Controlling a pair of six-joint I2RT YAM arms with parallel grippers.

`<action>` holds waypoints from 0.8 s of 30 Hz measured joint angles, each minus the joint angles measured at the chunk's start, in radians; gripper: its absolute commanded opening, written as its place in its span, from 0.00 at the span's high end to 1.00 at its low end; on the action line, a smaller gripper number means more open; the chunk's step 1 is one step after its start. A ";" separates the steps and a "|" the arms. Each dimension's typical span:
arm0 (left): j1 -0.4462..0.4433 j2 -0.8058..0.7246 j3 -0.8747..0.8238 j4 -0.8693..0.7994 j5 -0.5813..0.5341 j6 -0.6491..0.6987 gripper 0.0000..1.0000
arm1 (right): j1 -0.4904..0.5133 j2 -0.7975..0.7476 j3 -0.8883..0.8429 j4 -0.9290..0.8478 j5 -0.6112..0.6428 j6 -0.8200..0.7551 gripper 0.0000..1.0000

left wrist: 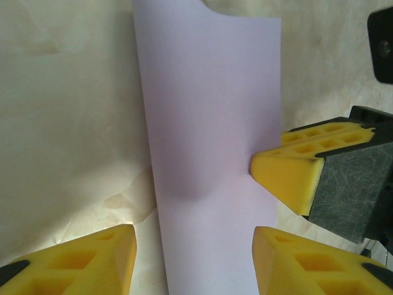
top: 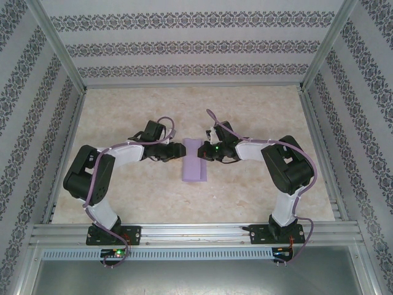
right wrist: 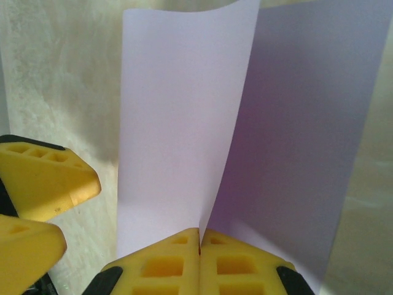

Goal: Fold a paper plane with a square sheet of paper (fold left side to right side)
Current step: First fold in half a square sheet of paper at the center of the table.

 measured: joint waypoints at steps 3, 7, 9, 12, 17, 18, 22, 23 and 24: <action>-0.018 0.025 0.019 0.000 0.000 0.000 0.47 | 0.000 0.000 0.000 -0.008 0.004 0.000 1.00; -0.034 0.057 0.039 0.000 -0.004 0.000 0.47 | 0.000 0.000 0.001 -0.020 0.012 -0.004 1.00; -0.039 0.068 0.047 -0.006 -0.011 0.000 0.47 | 0.000 0.000 0.001 -0.023 0.017 -0.006 1.00; -0.045 0.080 0.058 -0.019 -0.030 0.000 0.47 | 0.000 0.000 0.001 -0.029 0.023 -0.016 1.00; -0.053 0.098 0.075 -0.047 -0.058 0.006 0.48 | -0.002 -0.003 0.001 -0.041 0.027 -0.024 1.00; -0.056 0.104 0.079 -0.052 -0.062 0.009 0.48 | -0.002 -0.003 0.001 -0.041 0.027 -0.024 1.00; -0.062 0.111 0.097 -0.079 -0.082 0.020 0.53 | -0.002 -0.004 0.001 -0.041 0.027 -0.026 1.00; -0.064 0.113 0.101 -0.086 -0.090 0.023 0.55 | -0.002 -0.004 0.001 -0.041 0.027 -0.026 1.00; -0.066 0.114 0.103 -0.093 -0.100 0.025 0.56 | -0.002 -0.004 0.001 -0.041 0.027 -0.026 0.99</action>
